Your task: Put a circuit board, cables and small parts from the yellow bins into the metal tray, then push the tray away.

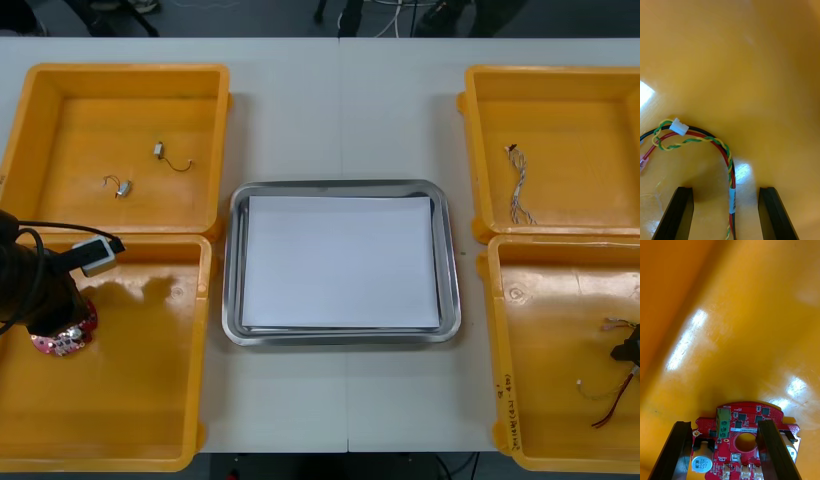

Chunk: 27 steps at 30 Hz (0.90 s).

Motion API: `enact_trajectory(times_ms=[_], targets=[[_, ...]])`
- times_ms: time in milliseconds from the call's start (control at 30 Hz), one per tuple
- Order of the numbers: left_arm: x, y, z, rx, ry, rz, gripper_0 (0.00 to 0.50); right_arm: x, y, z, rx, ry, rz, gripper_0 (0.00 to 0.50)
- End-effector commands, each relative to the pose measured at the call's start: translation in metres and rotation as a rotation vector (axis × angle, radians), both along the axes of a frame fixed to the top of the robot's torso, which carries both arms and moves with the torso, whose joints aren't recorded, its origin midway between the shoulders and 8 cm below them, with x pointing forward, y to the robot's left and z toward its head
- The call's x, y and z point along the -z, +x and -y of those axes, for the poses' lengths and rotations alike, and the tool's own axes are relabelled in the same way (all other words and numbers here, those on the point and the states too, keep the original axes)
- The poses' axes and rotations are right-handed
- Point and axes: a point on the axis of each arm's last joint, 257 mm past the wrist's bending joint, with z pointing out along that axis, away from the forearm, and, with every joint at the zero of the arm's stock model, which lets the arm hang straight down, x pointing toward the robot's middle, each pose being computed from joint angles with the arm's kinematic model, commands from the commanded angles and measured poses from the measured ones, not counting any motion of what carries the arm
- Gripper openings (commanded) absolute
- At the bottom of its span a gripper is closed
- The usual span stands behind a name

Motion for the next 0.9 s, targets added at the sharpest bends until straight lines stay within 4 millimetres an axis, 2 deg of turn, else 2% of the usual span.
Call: enact_trajectory(times_ms=[33, 167, 200, 233, 267, 300, 333, 633, 667, 700, 733, 767, 900], targets=[[0.003, -0.006, -0.023, 0.062, 0.084, -0.011, 0.500, 0.008, 0.000, -0.003, 0.020, 0.002, -0.017, 0.500], [0.005, -0.005, -0.024, 0.060, 0.081, -0.010, 0.500, 0.011, -0.002, -0.002, 0.028, 0.006, -0.026, 0.488], [0.006, -0.005, -0.023, 0.061, 0.081, -0.010, 0.500, 0.011, -0.003, -0.002, 0.028, 0.007, -0.027, 0.402], [0.006, -0.006, -0.023, 0.062, 0.081, -0.011, 0.500, 0.011, -0.004, -0.004, 0.027, 0.012, -0.029, 0.262], [0.006, -0.005, -0.023, 0.061, 0.081, -0.010, 0.500, 0.012, -0.004, -0.005, 0.026, 0.014, -0.029, 0.179], [0.006, -0.006, -0.023, 0.062, 0.082, -0.011, 0.500, 0.012, -0.004, -0.005, 0.026, 0.015, -0.029, 0.028], [0.007, -0.007, -0.023, 0.063, 0.083, -0.013, 0.500, 0.013, -0.004, -0.007, 0.026, 0.019, -0.030, 0.000], [0.009, -0.007, -0.022, 0.067, 0.081, -0.015, 0.500, 0.008, 0.005, -0.012, 0.025, 0.029, -0.010, 0.000], [0.009, -0.007, -0.022, 0.067, 0.081, -0.015, 0.411, 0.007, 0.007, -0.011, 0.026, 0.029, -0.006, 0.000], [0.009, -0.007, -0.022, 0.067, 0.081, -0.015, 0.235, 0.004, 0.009, -0.012, 0.025, 0.033, -0.002, 0.000], [0.009, -0.007, -0.021, 0.069, 0.080, -0.013, 0.096, 0.002, 0.010, -0.012, 0.024, 0.033, -0.002, 0.000], [0.009, -0.007, -0.021, 0.067, 0.081, -0.013, 0.001, -0.002, 0.012, -0.011, 0.024, 0.034, 0.001, 0.000], [0.009, -0.007, -0.022, 0.067, 0.082, -0.014, 0.000, -0.018, 0.017, -0.009, 0.018, 0.034, -0.010, 0.000]])
